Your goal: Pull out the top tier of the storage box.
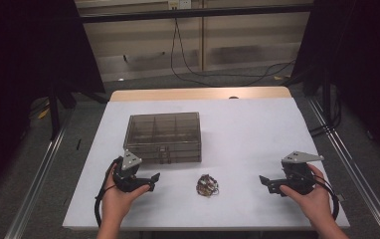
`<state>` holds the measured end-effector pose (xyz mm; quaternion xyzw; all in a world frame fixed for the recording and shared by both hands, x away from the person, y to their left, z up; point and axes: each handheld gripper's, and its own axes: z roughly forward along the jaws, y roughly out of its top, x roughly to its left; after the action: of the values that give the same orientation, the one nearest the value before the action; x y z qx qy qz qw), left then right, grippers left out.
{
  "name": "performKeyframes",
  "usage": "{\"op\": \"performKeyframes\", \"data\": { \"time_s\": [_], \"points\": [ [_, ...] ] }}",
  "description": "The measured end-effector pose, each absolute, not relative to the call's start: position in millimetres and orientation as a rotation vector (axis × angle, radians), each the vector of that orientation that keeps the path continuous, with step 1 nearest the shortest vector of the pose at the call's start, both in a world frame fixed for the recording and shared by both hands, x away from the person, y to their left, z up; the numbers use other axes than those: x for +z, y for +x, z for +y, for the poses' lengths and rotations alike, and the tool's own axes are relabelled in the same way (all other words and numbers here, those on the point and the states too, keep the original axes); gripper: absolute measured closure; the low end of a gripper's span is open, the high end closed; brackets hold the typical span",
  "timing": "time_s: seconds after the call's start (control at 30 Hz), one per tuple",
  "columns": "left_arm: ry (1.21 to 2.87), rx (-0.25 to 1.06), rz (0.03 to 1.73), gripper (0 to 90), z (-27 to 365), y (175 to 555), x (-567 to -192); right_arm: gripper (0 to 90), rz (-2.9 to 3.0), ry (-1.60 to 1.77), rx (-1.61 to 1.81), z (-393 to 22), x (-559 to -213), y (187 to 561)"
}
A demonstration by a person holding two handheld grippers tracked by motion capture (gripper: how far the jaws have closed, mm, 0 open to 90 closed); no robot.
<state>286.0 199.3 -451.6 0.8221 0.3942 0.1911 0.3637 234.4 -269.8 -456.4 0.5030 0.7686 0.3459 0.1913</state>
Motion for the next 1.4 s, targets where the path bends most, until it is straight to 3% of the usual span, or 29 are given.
{"op": "performKeyframes", "data": {
  "time_s": [0.4, 0.63, 1.4],
  "points": [
    [2.118, 0.534, 1.009, 9.5, 197.2, 283.3, -448.9, 5.2, 2.159, 1.398, 0.977, -267.0, -455.6, 232.3],
    [2.156, 0.625, 0.972, 10.0, 189.8, 281.2, -444.4, 5.4, 2.150, 1.394, 0.979, -268.5, -453.8, 230.4],
    [2.416, 0.923, 0.674, 14.1, 168.1, 275.7, -438.1, 5.7, 2.159, 1.388, 0.961, -265.4, -454.7, 230.9]
  ]
}}
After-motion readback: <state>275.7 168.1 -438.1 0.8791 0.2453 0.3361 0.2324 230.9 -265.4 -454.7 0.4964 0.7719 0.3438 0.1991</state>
